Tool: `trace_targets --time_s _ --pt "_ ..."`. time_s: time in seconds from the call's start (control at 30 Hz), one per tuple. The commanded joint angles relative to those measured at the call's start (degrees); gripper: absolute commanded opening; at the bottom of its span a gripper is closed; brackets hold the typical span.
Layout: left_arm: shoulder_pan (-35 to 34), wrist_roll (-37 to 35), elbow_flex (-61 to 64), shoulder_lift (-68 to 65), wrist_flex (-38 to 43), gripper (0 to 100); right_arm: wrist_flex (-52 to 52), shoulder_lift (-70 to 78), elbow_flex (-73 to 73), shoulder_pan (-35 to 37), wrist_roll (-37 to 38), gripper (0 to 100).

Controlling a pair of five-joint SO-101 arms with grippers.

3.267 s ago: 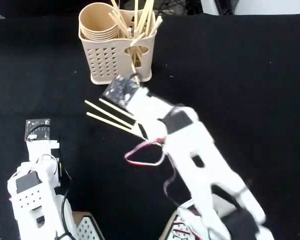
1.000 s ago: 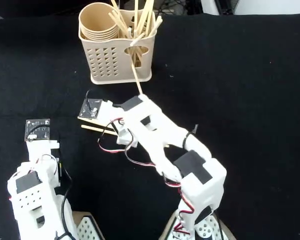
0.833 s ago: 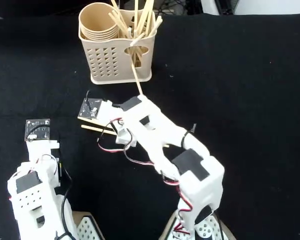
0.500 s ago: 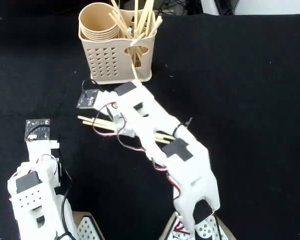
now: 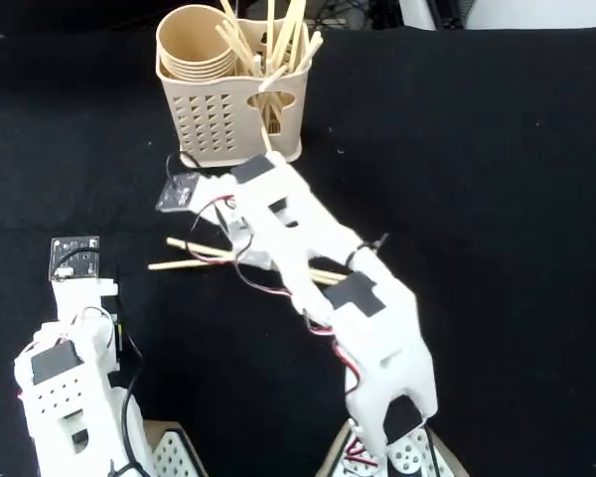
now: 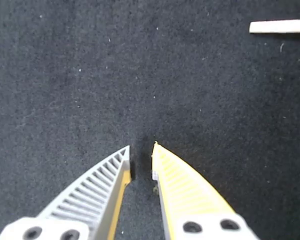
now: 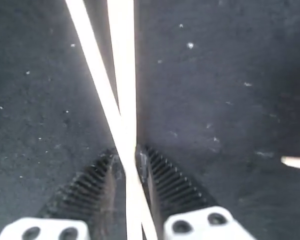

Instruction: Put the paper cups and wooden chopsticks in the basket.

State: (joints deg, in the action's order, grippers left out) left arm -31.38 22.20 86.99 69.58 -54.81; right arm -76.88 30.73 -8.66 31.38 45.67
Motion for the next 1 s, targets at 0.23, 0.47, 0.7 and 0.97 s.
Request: trace_targets --time_s 0.23,0.47,0.7,0.97 --pt "0.66 0.00 -0.31 0.62 0.97 9 5.36 -5.14 8.57 -0.62 0.53 1.3" --pt "0.66 0.00 -0.31 0.62 0.97 9 6.95 -5.49 11.65 -0.26 0.70 16.0" --pt "0.66 0.00 -0.31 0.62 0.97 9 7.03 -5.41 10.42 0.70 0.88 13.2" --pt "0.66 0.00 -0.31 0.62 0.97 9 7.12 -5.05 8.48 0.70 1.23 12.9"
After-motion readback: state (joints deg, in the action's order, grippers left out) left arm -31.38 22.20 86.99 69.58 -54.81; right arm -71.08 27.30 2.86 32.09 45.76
